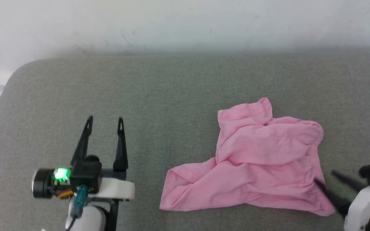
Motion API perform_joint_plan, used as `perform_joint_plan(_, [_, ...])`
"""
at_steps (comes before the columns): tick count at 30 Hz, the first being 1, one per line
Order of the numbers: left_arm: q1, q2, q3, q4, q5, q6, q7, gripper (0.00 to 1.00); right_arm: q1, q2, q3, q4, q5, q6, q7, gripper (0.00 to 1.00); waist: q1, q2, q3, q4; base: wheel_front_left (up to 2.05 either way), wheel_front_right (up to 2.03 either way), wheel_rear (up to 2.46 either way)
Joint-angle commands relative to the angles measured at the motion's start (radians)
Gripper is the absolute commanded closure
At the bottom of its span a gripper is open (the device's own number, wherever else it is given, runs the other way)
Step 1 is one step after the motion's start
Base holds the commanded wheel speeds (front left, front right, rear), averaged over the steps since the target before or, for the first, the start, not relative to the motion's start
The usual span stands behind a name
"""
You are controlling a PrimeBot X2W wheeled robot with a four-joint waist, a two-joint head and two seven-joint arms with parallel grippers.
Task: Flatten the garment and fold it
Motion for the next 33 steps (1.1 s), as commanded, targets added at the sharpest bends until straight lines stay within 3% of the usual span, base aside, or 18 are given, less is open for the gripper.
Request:
perform_joint_plan(1, [-0.038,0.015,0.004,0.005,0.002,-0.015,-0.005,0.0,0.008,0.009,-0.053,-0.005,-0.041,-0.001,-0.031,0.0,0.0001,-0.0001,-0.002,-0.006,0.0,0.0,0.0])
perform_joint_plan(6, [-0.158,0.065,-0.003,0.071,-0.008,-0.09,-0.005,0.0,0.061,0.105,-0.339,-0.095,-0.198,-0.001,-0.122,0.0,0.0001,-0.0001,0.001,-0.026,0.0,0.0,0.0])
perform_joint_plan(11, [-0.328,0.091,-0.04,0.234,-0.04,-0.216,-0.003,0.0,0.139,0.303,-0.633,-0.237,-0.44,-0.001,-0.155,0.0,0.0001,-0.0001,0.014,-0.043,0.0,0.0,0.0])
perform_joint_plan(13, [-0.406,0.095,-0.067,0.303,-0.049,-0.27,0.026,0.0,0.168,0.393,-0.708,-0.3,-0.53,-0.001,-0.159,0.0,0.0001,-0.0001,0.023,-0.049,0.0,0.0,0.0])
perform_joint_plan(17, [-0.56,0.091,-0.149,0.404,-0.072,-0.327,0.113,0.0,0.202,0.548,-0.811,-0.427,-0.677,-0.001,-0.162,0.0,0.0001,-0.0001,0.046,-0.064,0.0,0.0,0.0])
perform_joint_plan(19, [-0.63,0.085,-0.206,0.444,-0.102,-0.337,0.167,0.0,0.212,0.608,-0.836,-0.482,-0.722,-0.001,-0.162,0.0,0.0001,-0.0001,0.059,-0.074,0.0,0.0,0.0])
perform_joint_plan(22, [-0.729,0.096,-0.382,0.483,-0.18,-0.339,0.257,0.0,0.226,0.668,-0.837,-0.537,-0.763,-0.001,-0.162,0.0,0.0001,-0.0001,0.081,-0.097,0.0,0.0,0.0])
perform_joint_plan(27, [-0.886,0.143,-0.702,0.498,-0.397,-0.339,0.439,0.0,0.234,0.701,-0.785,-0.553,-0.795,-0.001,-0.162,0.0,0.0001,-0.0001,0.13,-0.141,0.0,0.0,0.0])
perform_joint_plan(33, [-1.042,0.204,-1.012,0.484,-0.621,-0.34,0.616,0.0,0.212,0.718,-0.739,-0.547,-0.808,-0.001,-0.162,0.0,0.0001,-0.0001,0.193,-0.206,0.0,0.0,0.0])
